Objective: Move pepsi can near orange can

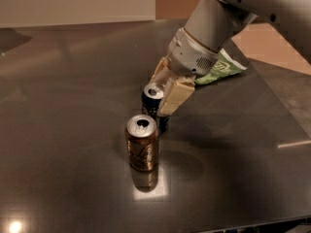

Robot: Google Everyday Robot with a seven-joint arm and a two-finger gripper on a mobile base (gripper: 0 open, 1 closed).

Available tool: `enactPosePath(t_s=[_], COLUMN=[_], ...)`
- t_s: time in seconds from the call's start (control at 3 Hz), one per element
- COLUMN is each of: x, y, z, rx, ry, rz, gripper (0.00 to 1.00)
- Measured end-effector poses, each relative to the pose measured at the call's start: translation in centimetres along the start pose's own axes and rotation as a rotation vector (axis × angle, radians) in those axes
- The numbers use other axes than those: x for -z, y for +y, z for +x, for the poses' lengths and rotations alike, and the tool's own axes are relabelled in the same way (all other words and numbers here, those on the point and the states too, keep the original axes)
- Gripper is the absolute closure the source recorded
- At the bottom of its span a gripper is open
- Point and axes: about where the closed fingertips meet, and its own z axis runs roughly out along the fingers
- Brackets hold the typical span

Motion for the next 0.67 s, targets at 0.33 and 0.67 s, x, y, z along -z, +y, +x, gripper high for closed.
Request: enactPosePath(t_s=[0.33, 0.67], x=[-0.08, -0.08], y=[-0.17, -0.17], z=[-0.17, -0.17], rx=[0.002, 0.002], ry=[-0.002, -0.002], rz=[0.006, 0.006], gripper=[0.0, 0.0])
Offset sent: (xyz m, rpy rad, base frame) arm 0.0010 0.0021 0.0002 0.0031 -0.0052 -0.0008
